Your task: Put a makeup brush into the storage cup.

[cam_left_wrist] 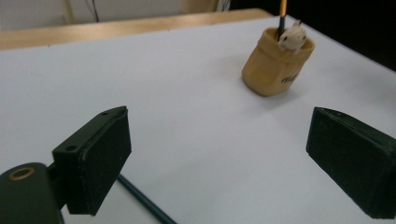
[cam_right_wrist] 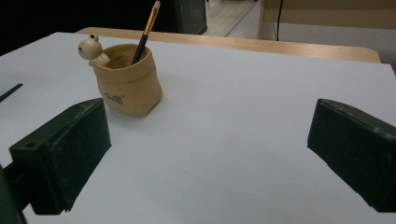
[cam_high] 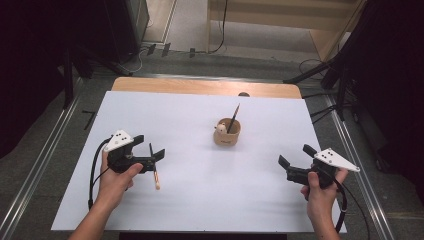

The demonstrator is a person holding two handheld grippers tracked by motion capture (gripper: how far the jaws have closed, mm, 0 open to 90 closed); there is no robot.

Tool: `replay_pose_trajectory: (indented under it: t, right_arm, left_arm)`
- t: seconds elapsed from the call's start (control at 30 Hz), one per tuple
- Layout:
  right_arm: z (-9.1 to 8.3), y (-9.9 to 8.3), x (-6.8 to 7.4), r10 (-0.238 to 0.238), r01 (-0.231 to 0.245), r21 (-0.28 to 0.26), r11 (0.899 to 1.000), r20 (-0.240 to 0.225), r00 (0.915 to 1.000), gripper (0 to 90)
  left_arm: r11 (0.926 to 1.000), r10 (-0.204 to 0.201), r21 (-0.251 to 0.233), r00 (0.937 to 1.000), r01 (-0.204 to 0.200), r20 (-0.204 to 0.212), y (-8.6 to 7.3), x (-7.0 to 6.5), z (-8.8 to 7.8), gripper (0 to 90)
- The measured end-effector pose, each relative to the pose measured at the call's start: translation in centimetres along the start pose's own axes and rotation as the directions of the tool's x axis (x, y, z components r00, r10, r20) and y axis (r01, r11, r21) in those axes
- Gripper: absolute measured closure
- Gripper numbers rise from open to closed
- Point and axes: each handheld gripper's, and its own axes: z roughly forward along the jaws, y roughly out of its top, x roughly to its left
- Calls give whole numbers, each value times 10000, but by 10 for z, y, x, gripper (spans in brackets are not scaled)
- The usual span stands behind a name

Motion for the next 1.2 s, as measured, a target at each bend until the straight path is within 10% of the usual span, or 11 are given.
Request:
replay_pose_trajectory:
  t: [0.27, 0.9, 1.13, 1.2]
  right_arm:
    - [-1, -1, 0, 21, -21, 61, 10000, 50, 10000, 0]
    - [-5, -4, 1, -607, 606, -102, 9981, -21, 9982, 0]
    - [-4, -4, 0, -619, 619, -53, 9981, -19, 9981, 0]
    - [-3, -4, 1, -611, 611, -36, 9981, -2, 9981, 0]
  left_arm:
    - [9761, -628, 2019, 9937, 805, -926, 11, 4, 8, 116]
    - [8587, -1491, 4622, 9708, 2214, -1879, 13, 11, 37, 74]
    - [8184, -1050, 5411, 9761, 1935, -1903, 15, 7, 43, 122]
    - [7971, -1047, 5691, 9744, 2018, -1989, 17, 5, 45, 145]
